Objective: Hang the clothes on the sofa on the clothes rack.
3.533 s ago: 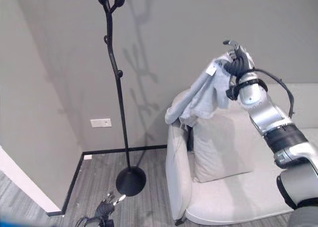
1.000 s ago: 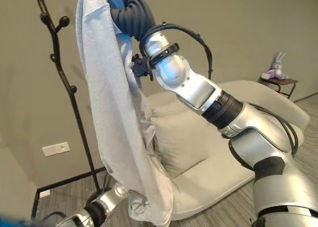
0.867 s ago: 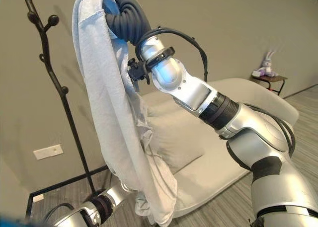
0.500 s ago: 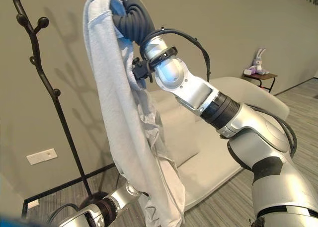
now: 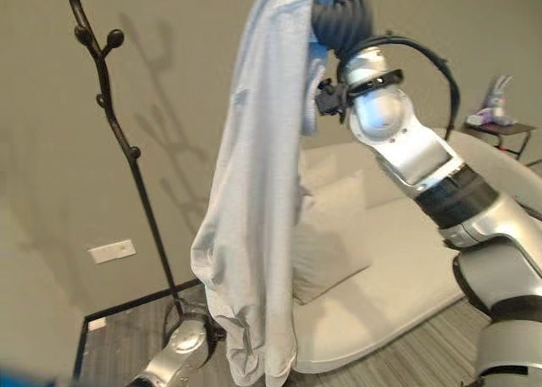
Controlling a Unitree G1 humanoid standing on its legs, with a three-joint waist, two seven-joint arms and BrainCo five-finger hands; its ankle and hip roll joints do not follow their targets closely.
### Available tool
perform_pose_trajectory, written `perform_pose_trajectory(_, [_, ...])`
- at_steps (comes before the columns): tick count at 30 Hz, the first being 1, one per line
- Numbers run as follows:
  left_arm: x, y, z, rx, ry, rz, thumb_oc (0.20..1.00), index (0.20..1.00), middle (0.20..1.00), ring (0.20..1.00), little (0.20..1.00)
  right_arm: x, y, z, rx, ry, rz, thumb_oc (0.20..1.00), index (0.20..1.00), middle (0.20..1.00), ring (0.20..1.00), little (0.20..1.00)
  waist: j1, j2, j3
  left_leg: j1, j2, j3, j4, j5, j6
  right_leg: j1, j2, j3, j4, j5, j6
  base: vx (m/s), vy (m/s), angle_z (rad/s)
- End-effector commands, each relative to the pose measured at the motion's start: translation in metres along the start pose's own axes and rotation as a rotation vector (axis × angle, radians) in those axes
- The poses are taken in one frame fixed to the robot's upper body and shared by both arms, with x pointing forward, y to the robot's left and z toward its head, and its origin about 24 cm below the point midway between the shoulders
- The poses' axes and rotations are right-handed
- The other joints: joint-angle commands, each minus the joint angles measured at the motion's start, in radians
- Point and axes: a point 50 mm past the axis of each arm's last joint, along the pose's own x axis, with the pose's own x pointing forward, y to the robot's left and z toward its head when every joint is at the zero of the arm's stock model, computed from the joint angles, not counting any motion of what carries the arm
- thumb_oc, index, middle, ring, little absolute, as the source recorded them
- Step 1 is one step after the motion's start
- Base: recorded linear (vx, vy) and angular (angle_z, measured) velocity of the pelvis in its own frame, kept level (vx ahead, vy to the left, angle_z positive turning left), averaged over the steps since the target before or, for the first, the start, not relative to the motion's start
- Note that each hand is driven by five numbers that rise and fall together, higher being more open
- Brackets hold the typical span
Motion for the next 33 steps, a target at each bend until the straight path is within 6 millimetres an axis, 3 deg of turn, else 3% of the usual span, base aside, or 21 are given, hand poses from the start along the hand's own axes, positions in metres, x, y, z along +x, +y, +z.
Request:
perform_pose_trajectory(1, [0.002, 0.023, 0.042, 0.034, -0.234, 0.076, 0.200, 0.200, 0.200, 0.200, 0.200, -0.004, -0.030, 0.013, -0.129, -0.094, -0.081, 0.200, 0.200, 0.200, 0.200, 0.200, 0.027, -0.063, 0.017, 0.041, -0.034, -0.063, 0.012, -0.095, 0.037, 0.019, -0.030, 0.045, 0.053, -0.046, 0.080, -0.01, 0.024, 0.18])
perform_pose_trajectory(4, [-0.007, 0.049, 0.055, 0.132, -0.319, 0.182, 0.200, 0.200, 0.200, 0.200, 0.200, -0.029, -0.038, 0.007, -0.149, -0.063, -0.093, 0.200, 0.200, 0.200, 0.200, 0.200, 0.039, -0.066, 0.023, 0.034, -0.041, -0.067, 0.012, -0.096, 0.045, 0.010, -0.035, 0.048, 0.056, -0.043, 0.088, -0.04, 0.031, 0.04])
perform_pose_trajectory(6, [-0.018, 0.077, 0.084, 0.238, -0.460, 0.323, 0.200, 0.200, 0.200, 0.200, 0.200, -0.062, -0.038, -0.002, -0.134, -0.003, -0.099, 0.200, 0.200, 0.200, 0.200, 0.200, 0.045, -0.057, 0.033, 0.021, -0.051, -0.066, 0.012, -0.094, 0.053, -0.006, -0.042, 0.051, 0.056, -0.036, 0.098, -0.05, 0.041, -0.01])
perform_pose_trajectory(9, [-0.021, 0.079, 0.092, 0.282, -0.503, 0.344, 0.200, 0.200, 0.200, 0.200, 0.200, -0.073, -0.035, -0.003, -0.124, 0.013, -0.097, 0.200, 0.200, 0.200, 0.200, 0.200, 0.049, -0.056, 0.036, 0.018, -0.055, -0.069, 0.012, -0.093, 0.057, -0.019, -0.045, 0.052, 0.078, -0.042, 0.100, -0.03, 0.018, -0.06])
perform_pose_trajectory(12, [-0.022, 0.072, 0.109, 0.335, -0.595, 0.338, 0.200, 0.200, 0.200, 0.200, 0.200, -0.089, -0.032, -0.003, -0.120, 0.026, -0.109, 0.200, 0.200, 0.200, 0.200, 0.200, 0.040, -0.036, 0.064, 0.011, -0.050, -0.084, 0.012, -0.091, 0.057, -0.051, -0.044, 0.038, 0.173, -0.086, 0.097, -0.06, -0.006, 0.01])
perform_pose_trajectory(17, [-0.020, 0.056, 0.124, 0.365, -0.681, 0.308, 0.200, 0.200, 0.200, 0.200, 0.200, -0.101, -0.025, -0.003, -0.102, 0.036, -0.123, 0.200, 0.200, 0.200, 0.200, 0.200, 0.030, -0.026, 0.078, 0.018, -0.043, -0.092, 0.012, -0.094, 0.047, -0.055, -0.041, 0.017, 0.216, -0.134, 0.076, 0.02, -0.050, 0.06])
perform_pose_trajectory(19, [-0.023, 0.043, 0.150, 0.416, -0.832, 0.298, 0.200, 0.200, 0.200, 0.200, 0.200, -0.112, -0.025, 0.002, -0.161, 0.016, -0.150, 0.200, 0.200, 0.200, 0.200, 0.200, 0.021, -0.020, 0.073, 0.029, -0.028, -0.098, 0.012, -0.100, 0.036, -0.048, -0.035, 0.004, 0.230, -0.168, 0.064, 0.11, -0.141, 0.13])
perform_pose_trajectory(21, [-0.026, 0.040, 0.161, 0.436, -0.896, 0.314, 0.200, 0.200, 0.200, 0.200, 0.200, -0.115, -0.026, 0.004, -0.154, 0.010, -0.168, 0.200, 0.200, 0.200, 0.200, 0.200, 0.021, -0.021, 0.069, 0.035, -0.020, -0.100, 0.012, -0.101, 0.029, -0.044, -0.033, -0.006, 0.233, -0.177, 0.058, 0.13, -0.183, 0.20])
perform_pose_trajectory(22, [-0.030, 0.037, 0.181, 0.457, -1.008, 0.346, 0.200, 0.200, 0.200, 0.200, 0.200, -0.118, -0.027, 0.005, -0.139, 0.003, -0.194, 0.200, 0.200, 0.200, 0.200, 0.200, 0.018, -0.024, 0.062, 0.045, -0.003, -0.101, 0.012, -0.102, 0.015, -0.032, -0.028, -0.017, 0.224, -0.187, 0.052, 0.17, -0.277, 0.14])
perform_pose_trajectory(25, [-0.035, 0.039, 0.202, 0.502, -1.119, 0.391, 0.200, 0.200, 0.200, 0.200, 0.200, -0.121, -0.028, 0.007, -0.157, -0.003, -0.201, 0.200, 0.200, 0.200, 0.200, 0.200, 0.016, -0.024, 0.055, 0.055, 0.020, -0.099, 0.013, -0.093, -0.004, -0.009, -0.019, -0.022, 0.205, -0.200, 0.041, 0.10, -0.172, 0.13])
perform_pose_trajectory(27, [-0.037, 0.040, 0.218, 0.578, -1.212, 0.431, 0.200, 0.200, 0.200, 0.200, 0.200, -0.120, -0.029, 0.009, -0.231, -0.025, -0.186, 0.200, 0.200, 0.200, 0.200, 0.200, 0.027, -0.030, 0.060, 0.020, 0.031, -0.098, 0.097, -0.090, -0.023, 0.022, -0.021, -0.028, 0.184, -0.212, 0.022, 0.07, -0.213, 0.12])
perform_pose_trajectory(28, [-0.034, 0.044, 0.226, 0.649, -1.252, 0.488, 0.200, 0.200, 0.200, 0.200, 0.200, -0.119, -0.028, 0.009, -0.278, -0.037, -0.180, 0.200, 0.200, 0.200, 0.200, 0.200, 0.047, -0.043, 0.088, -0.054, 0.040, -0.122, 0.243, -0.059, -0.045, 0.051, -0.023, -0.038, 0.167, -0.216, 0.001, -0.02, -0.176, 0.14])
perform_pose_trajectory(29, [-0.034, 0.043, 0.227, 0.650, -1.255, 0.489, 0.200, 0.200, 0.200, 0.200, 0.200, -0.119, -0.028, 0.009, -0.280, -0.039, -0.183, 0.200, 0.200, 0.200, 0.200, 0.200, 0.044, -0.045, 0.090, -0.065, 0.041, -0.127, 0.261, -0.064, -0.047, 0.052, -0.023, -0.042, 0.165, -0.214, -0.001, -0.07, -0.170, 0.14])
perform_pose_trajectory(31, [-0.033, 0.042, 0.224, 0.649, -1.243, 0.487, 0.200, 0.200, 0.200, 0.200, 0.200, -0.126, -0.025, 0.009, -0.299, -0.026, -0.197, 0.200, 0.200, 0.200, 0.200, 0.200, 0.058, -0.057, 0.109, -0.152, 0.067, -0.151, 0.380, 0.002, -0.082, 0.074, -0.032, -0.060, 0.138, -0.216, -0.017, 0.00, -0.081, 0.25])
perform_pose_trajectory(32, [-0.035, 0.037, 0.218, 0.606, -1.234, 0.454, 0.200, 0.200, 0.200, 0.200, 0.200, -0.135, -0.020, 0.007, -0.305, -0.002, -0.205, 0.200, 0.200, 0.200, 0.200, 0.200, 0.053, -0.059, 0.110, -0.173, 0.116, -0.142, 0.368, 0.008, -0.085, 0.091, -0.047, -0.069, 0.120, -0.226, -0.013, 0.07, -0.015, 0.40])
perform_pose_trajectory(33, [-0.035, 0.037, 0.217, 0.607, -1.232, 0.450, 0.200, 0.200, 0.200, 0.200, 0.200, -0.136, -0.020, 0.007, -0.306, 0.000, -0.205, 0.200, 0.200, 0.200, 0.200, 0.200, 0.053, -0.059, 0.105, -0.171, 0.117, -0.143, 0.363, 0.009, -0.086, 0.093, -0.046, -0.071, 0.117, -0.226, -0.013, 0.13, 0.041, 0.45])
